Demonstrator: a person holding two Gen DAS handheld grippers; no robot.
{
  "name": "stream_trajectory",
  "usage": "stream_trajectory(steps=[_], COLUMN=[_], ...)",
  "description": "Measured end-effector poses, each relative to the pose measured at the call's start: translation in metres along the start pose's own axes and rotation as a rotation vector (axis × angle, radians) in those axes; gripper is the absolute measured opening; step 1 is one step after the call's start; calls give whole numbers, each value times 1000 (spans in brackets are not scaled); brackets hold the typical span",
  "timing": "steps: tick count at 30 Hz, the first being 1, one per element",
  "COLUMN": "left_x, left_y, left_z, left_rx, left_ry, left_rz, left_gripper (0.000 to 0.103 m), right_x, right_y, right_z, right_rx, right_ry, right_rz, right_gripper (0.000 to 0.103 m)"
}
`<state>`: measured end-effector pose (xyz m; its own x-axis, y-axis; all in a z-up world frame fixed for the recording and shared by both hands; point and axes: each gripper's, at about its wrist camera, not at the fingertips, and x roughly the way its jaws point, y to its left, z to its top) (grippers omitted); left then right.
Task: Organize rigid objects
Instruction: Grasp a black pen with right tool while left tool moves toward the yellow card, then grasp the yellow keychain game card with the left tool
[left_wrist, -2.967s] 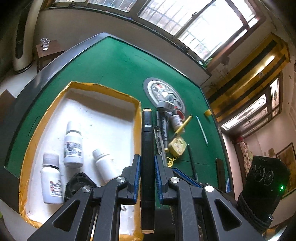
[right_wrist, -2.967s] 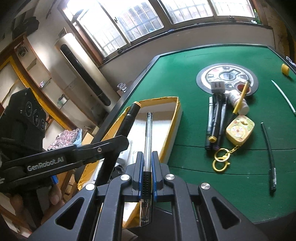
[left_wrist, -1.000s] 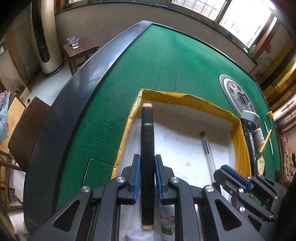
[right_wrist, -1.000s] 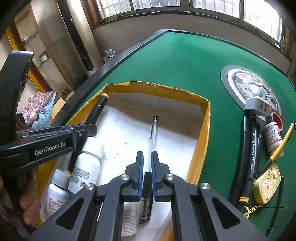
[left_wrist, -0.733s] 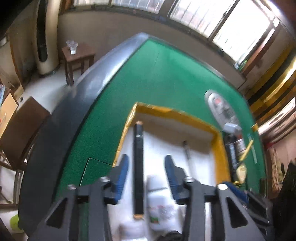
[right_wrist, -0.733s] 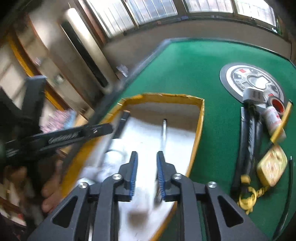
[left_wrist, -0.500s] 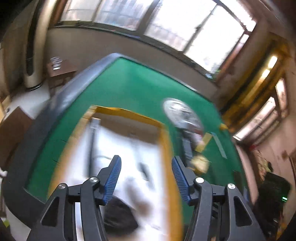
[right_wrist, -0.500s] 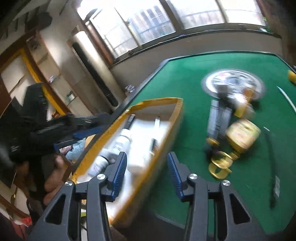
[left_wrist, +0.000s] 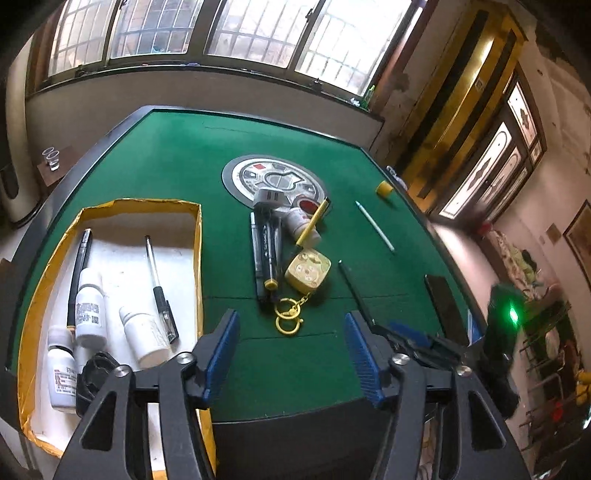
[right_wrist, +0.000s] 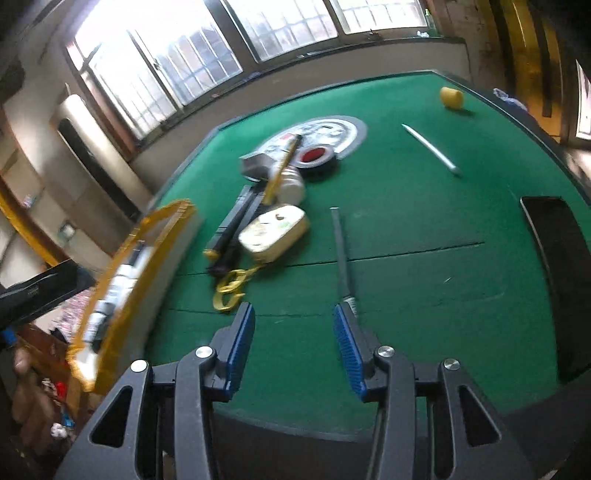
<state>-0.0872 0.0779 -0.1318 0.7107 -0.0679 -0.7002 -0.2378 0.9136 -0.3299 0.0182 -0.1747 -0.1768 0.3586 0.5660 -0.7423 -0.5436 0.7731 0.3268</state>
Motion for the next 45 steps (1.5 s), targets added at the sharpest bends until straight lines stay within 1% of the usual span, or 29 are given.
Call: stream_trajectory(steps=[3,5,6,8,9,10,11,15,21,25,29,33,35,38,42,44,45], left_x=[4,8,10,15,17,20,22,36,66,86,102,123,136,154,177,182,183], left_y=[-2,-5,-7,-9,-11,-14,-16,-27,-37,-43,-47,-53,-56,-62,-70,-75,-76], left_z=[-4,-5,-5,-5,-5,-5,-5,-5,-3,5,14,28,34,42,46,44,44], left_rx=[3,9,10,15,18,23,27,51,62,86,113,156,184,230,296,343,356], left_ry=[14,24,29,39,43,50,54,82,146,171,182,172,170,169,212,197,194], left_rz=[12,24,29,31,34,37,35,34,24,26,28,72,103,127,143,203,217], left_gripper=[64,65,65,65,65,65,65,65,65,65,65,65,65,65,64,64,64], right_x=[18,28,33,36,35,35,34,26,14,7,5,5,5,5,5,5,4], right_y=[-13,-18,-19,-19,-18,-17,-16,-13,-17,-25,-30,-37,-38,-39,-40,-40,-41], right_z=[10,14,15,13,11,8,5,-5,-17,-21,-23,-23,-23,-23,-22,-23,-23], right_rx=[-6,-9,-6,-22,-32,-37,-49,-62,-41,-2,9,34,37,37,40,42,45], right_ry=[17,37,54,50,48,50,43,32,48,53,58,65,65,67,67,64,62], right_rz=[-56,-66,-74,-94,-104,-104,-114,-119,-117,-80,-36,8,20,28,36,41,45], right_gripper=[45,45,42,29,24,16,12,12,12,12,12,11,10,10,10,10,10])
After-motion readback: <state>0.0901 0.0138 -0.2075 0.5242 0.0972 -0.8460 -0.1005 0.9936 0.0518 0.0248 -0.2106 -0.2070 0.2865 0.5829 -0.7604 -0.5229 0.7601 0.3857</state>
